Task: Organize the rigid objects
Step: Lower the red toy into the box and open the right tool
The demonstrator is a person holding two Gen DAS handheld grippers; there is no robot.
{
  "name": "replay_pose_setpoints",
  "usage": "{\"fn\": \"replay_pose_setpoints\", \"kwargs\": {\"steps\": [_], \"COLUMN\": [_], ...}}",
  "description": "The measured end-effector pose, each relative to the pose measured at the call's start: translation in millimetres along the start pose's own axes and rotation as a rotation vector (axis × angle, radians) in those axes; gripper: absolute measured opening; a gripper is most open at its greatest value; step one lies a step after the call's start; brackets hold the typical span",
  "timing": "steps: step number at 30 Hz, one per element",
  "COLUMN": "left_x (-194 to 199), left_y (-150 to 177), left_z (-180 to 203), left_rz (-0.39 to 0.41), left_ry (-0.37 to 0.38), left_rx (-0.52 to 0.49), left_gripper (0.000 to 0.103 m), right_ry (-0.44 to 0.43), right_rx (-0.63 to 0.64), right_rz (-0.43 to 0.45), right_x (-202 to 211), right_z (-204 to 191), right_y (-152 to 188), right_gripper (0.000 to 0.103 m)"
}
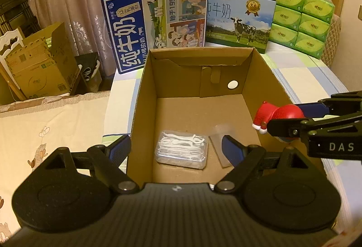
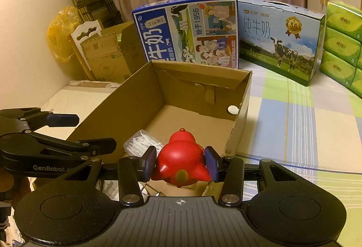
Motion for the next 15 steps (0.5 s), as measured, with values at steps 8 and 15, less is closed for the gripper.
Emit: {"fn": "replay_pose_setpoints", "kwargs": {"steps": [8, 15], "left_x": [12, 43], "left_y": [-3, 1], "left_z": [-2, 2], "left_rz": [0.025, 0.053], "left_ry": [-0.018, -0.011], "left_rx": [0.013, 0.059], "left_gripper": [0.088, 0.091], "right_ry": [-0.039, -0.022], "right_rx": [-0.022, -0.053], "right_rz": [0.046, 0.064], "right_x": [6, 38], "right_z": [1, 4], "right_y": [-8, -4], "right_gripper": [0.056, 0.06]}}
Point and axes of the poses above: each gripper's, at about its wrist camera, not at the fingertips, and x roughly against the way its jaws point, z to its right, y to its underside, the point moved 1 cm from there along -x, roughly the way its jaws point, and after that the axes turned 14 degrees about z, right-handed, at the moved point
